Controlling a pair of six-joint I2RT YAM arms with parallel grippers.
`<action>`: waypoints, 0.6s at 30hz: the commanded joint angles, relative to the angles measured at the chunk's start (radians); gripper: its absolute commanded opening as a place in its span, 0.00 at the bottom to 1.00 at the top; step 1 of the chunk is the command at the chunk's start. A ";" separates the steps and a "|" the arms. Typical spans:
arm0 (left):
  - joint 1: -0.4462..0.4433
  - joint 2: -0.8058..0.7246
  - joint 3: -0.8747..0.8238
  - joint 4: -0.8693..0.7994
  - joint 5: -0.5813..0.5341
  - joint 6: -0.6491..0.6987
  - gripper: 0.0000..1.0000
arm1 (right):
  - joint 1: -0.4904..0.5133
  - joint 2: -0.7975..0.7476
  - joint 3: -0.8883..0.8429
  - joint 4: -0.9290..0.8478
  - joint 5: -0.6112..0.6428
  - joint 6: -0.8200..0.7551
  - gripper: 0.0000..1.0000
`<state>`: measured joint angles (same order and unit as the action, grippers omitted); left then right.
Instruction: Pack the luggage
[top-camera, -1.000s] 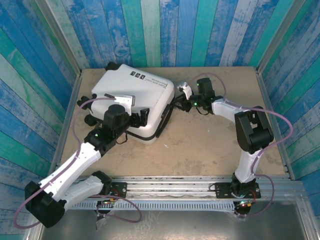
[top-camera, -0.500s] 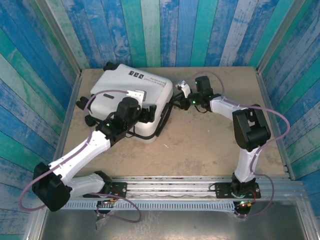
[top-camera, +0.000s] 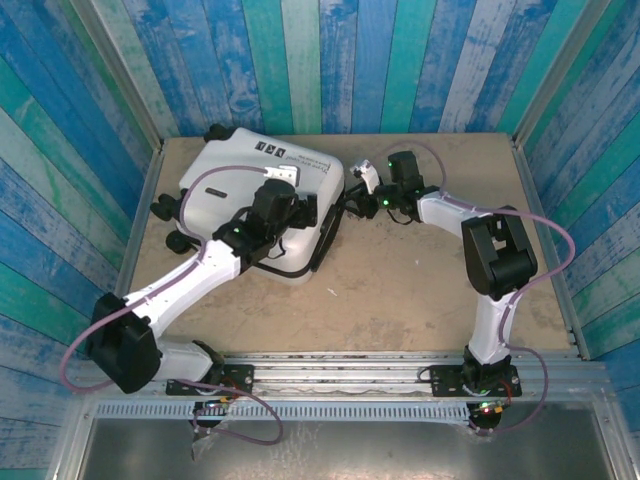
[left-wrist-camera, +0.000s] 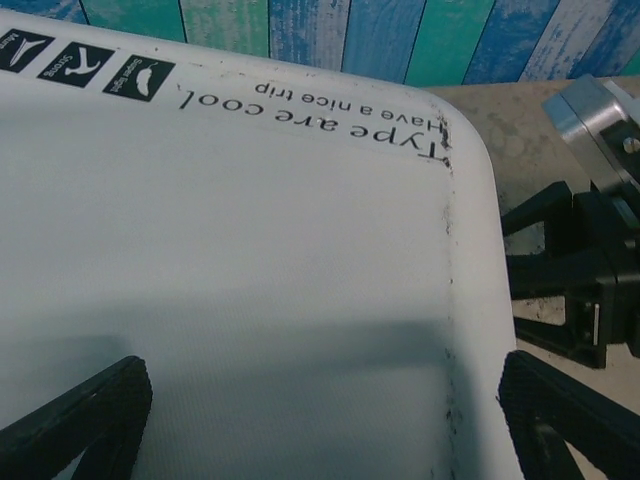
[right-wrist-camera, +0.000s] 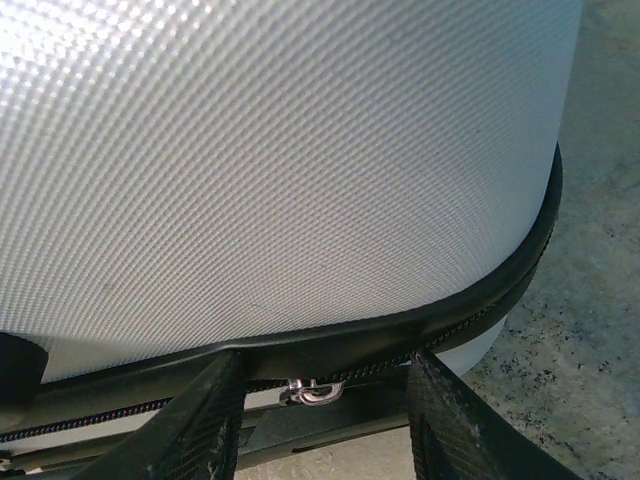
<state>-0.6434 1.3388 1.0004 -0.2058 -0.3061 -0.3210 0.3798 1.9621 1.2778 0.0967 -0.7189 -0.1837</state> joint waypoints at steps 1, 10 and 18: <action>-0.001 0.116 -0.075 -0.291 0.088 -0.090 0.93 | 0.041 0.073 0.018 -0.052 -0.042 -0.002 0.45; 0.000 0.128 -0.088 -0.255 0.120 -0.060 0.91 | 0.041 0.151 0.100 -0.119 -0.145 -0.042 0.32; -0.001 0.149 -0.089 -0.242 0.143 -0.042 0.89 | 0.026 0.136 0.072 -0.078 -0.225 -0.015 0.07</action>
<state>-0.6338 1.3819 1.0058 -0.1410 -0.3130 -0.3084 0.3695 2.0895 1.3766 0.0429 -0.8490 -0.2073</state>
